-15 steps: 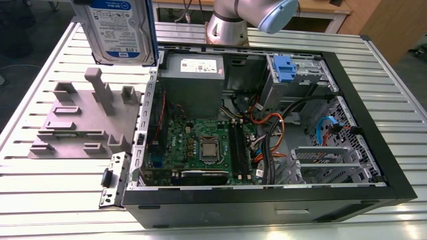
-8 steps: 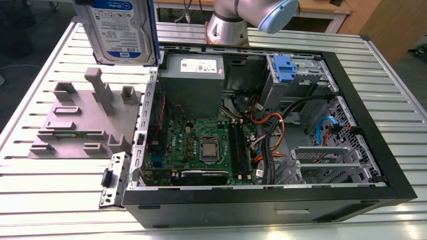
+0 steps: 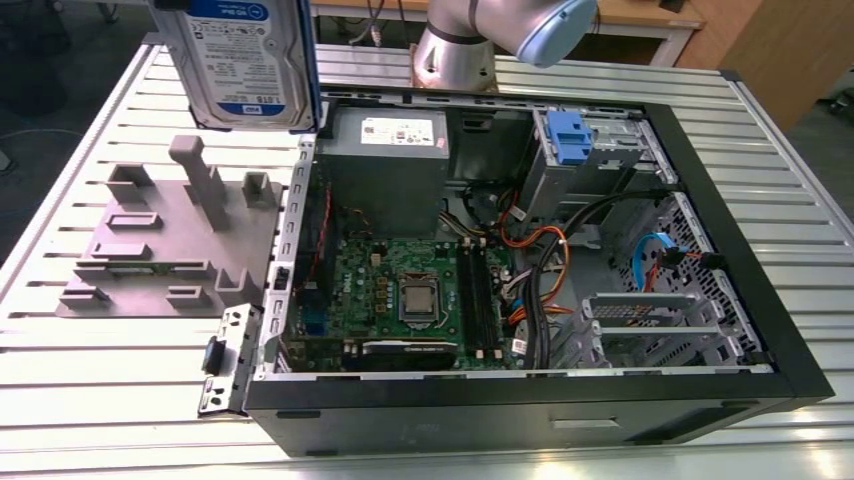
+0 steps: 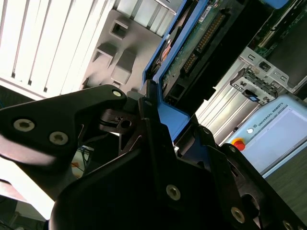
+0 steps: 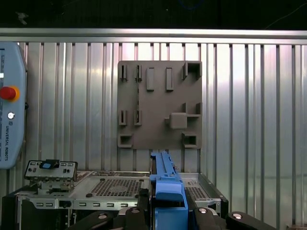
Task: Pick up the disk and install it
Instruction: 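Pick up the disk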
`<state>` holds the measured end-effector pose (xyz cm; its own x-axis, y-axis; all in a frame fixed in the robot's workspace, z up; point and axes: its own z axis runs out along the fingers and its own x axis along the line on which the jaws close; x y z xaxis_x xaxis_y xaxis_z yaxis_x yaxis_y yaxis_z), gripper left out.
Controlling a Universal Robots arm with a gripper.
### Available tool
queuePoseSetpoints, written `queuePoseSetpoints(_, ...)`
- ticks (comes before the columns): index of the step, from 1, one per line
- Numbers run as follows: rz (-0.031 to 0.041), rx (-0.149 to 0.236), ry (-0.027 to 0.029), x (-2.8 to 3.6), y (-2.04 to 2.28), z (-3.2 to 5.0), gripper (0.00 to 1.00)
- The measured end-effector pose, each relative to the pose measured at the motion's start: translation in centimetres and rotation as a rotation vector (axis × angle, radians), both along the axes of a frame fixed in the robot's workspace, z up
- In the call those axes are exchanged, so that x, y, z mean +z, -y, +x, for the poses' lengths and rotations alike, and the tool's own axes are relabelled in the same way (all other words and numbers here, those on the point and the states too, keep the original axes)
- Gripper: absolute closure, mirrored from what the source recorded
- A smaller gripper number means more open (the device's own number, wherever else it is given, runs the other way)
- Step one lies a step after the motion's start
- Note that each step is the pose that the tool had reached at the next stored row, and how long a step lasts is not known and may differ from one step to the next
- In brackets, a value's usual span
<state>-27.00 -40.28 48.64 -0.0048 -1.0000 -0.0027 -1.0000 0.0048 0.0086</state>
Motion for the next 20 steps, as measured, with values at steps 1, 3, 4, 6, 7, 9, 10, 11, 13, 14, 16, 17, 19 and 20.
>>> queuePoseSetpoints(1, 0.0000, 0.000, 0.0000, 0.00, 0.00, 0.03, 0.64)
queuePoseSetpoints(3, 0.0000, 0.000, 0.0000, 0.00, 0.00, 0.09, 0.64)
queuePoseSetpoints(4, 0.0000, 0.000, 0.0000, 0.00, 0.00, 0.12, 0.64)
queuePoseSetpoints(6, 0.0000, 0.000, 0.0000, 0.00, 0.00, 0.17, 0.64)
queuePoseSetpoints(7, 0.0000, 0.000, 0.0000, 0.00, 0.00, 0.20, 0.64)
queuePoseSetpoints(9, -0.0001, 0.000, -0.0001, 0.00, 0.01, 0.27, 0.64)
queuePoseSetpoints(10, 0.0000, 0.000, 0.0000, 0.00, 0.01, 0.29, 0.64)
queuePoseSetpoints(11, 0.0000, 0.000, 0.0000, 0.00, 0.01, 0.32, 0.64)
queuePoseSetpoints(13, 0.0000, 0.000, 0.0000, -0.01, 0.01, 0.37, 0.64)
queuePoseSetpoints(14, -0.0001, 0.000, -0.0001, 0.00, 0.01, 0.41, 0.64)
queuePoseSetpoints(16, 0.0000, 0.000, 0.0000, -0.01, 0.01, 0.53, 0.64)
queuePoseSetpoints(17, 0.0000, 0.000, 0.0000, -0.01, 0.01, 0.62, 0.64)
queuePoseSetpoints(19, -0.0001, 0.000, -0.0001, -0.01, 0.03, 0.88, 0.64)
queuePoseSetpoints(20, 0.0000, 0.000, 0.0000, -0.02, 0.04, 1.09, 0.64)
